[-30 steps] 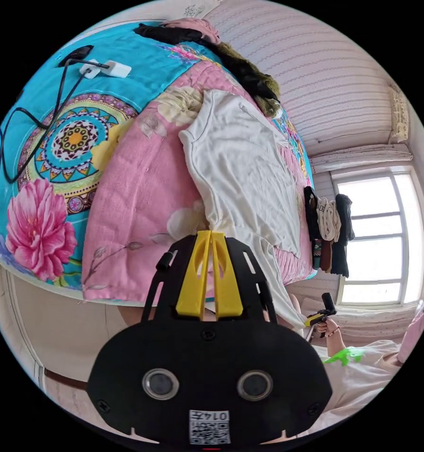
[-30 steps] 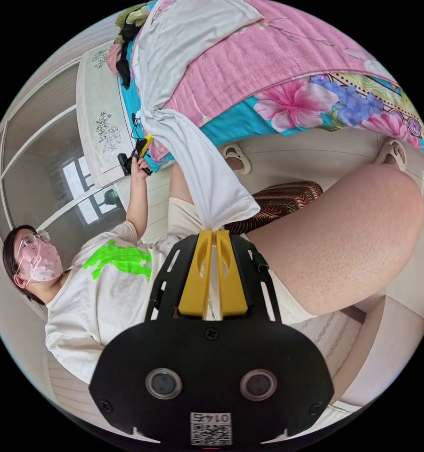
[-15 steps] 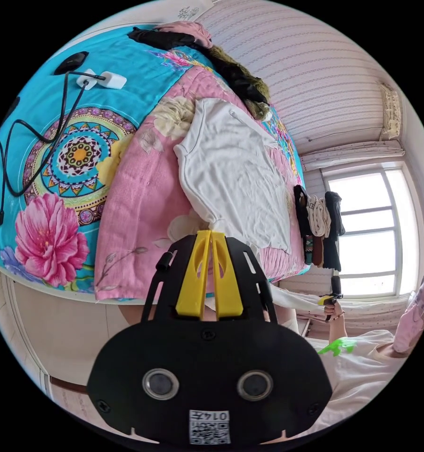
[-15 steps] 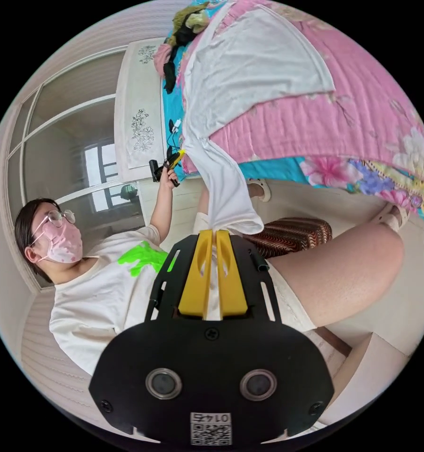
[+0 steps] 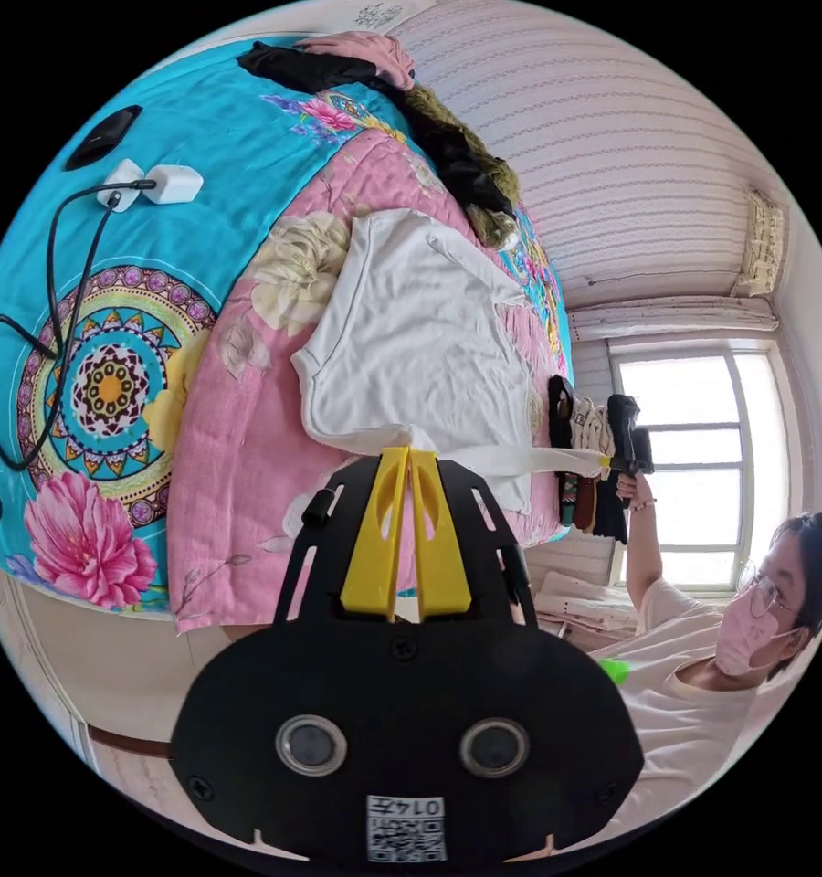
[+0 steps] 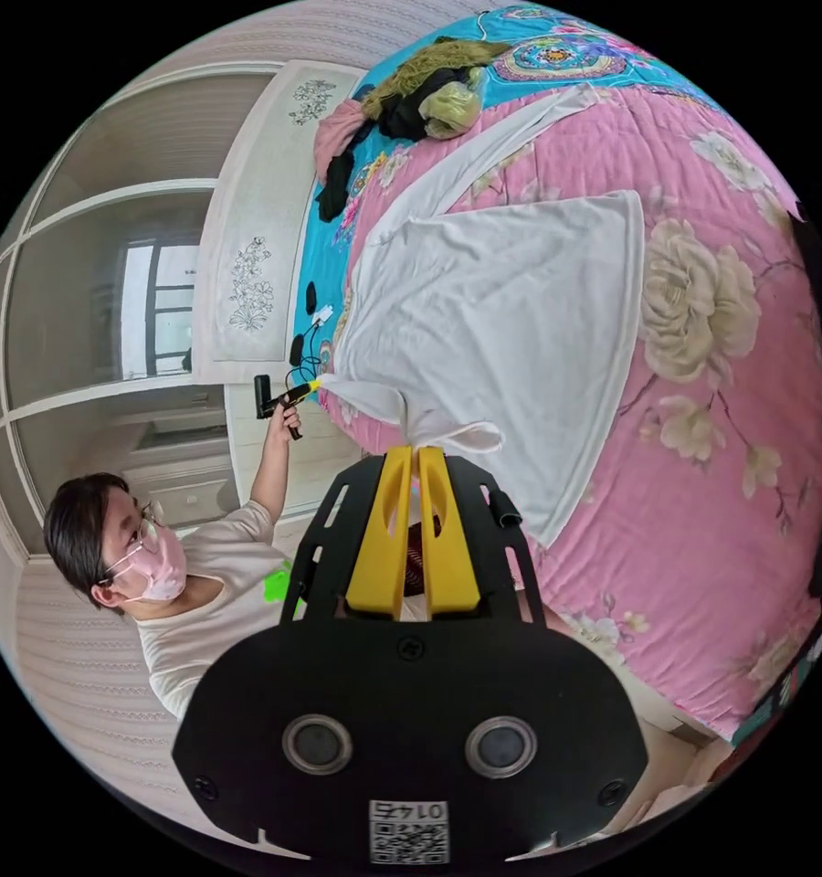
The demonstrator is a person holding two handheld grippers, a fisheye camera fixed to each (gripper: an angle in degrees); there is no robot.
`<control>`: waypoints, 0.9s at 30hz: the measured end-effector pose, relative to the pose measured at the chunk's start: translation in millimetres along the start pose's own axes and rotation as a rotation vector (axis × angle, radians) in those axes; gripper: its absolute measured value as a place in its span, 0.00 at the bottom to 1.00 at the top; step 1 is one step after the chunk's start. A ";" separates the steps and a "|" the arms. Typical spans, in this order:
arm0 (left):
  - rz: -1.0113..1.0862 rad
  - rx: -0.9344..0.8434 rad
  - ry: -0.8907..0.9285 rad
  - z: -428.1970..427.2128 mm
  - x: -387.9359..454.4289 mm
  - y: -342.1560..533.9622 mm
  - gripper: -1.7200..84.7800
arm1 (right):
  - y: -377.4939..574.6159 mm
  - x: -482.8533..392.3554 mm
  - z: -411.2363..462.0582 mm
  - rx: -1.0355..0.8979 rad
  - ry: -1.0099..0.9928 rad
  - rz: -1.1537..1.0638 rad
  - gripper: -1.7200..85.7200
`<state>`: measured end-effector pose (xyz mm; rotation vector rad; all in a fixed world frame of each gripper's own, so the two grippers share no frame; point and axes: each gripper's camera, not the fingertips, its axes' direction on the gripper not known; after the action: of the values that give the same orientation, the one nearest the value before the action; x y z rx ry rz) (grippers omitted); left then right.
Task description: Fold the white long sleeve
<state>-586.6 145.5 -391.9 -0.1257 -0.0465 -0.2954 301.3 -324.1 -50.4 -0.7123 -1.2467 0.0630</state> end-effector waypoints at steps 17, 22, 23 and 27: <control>0.067 -0.041 -0.209 -27.4 104.5 -72.4 0.11 | -283.6 2.9 59.4 0.068 -0.177 0.192 0.15; 0.303 -0.094 -0.424 -24.6 161.8 -82.1 0.11 | -304.1 -103.4 128.2 -0.049 0.542 -0.228 0.15; 0.352 -0.134 -0.463 -18.7 174.6 -86.2 0.10 | -304.6 -116.0 141.5 -0.074 0.623 -0.295 0.15; 0.430 -0.252 -0.520 2.2 209.6 -107.8 0.10 | -327.8 -169.1 222.0 -0.193 1.029 -0.612 0.13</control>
<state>-418.0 -16.8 -363.7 -0.4541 -0.4929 0.1696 -60.3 -550.2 9.2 -0.3888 -0.4215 -0.8403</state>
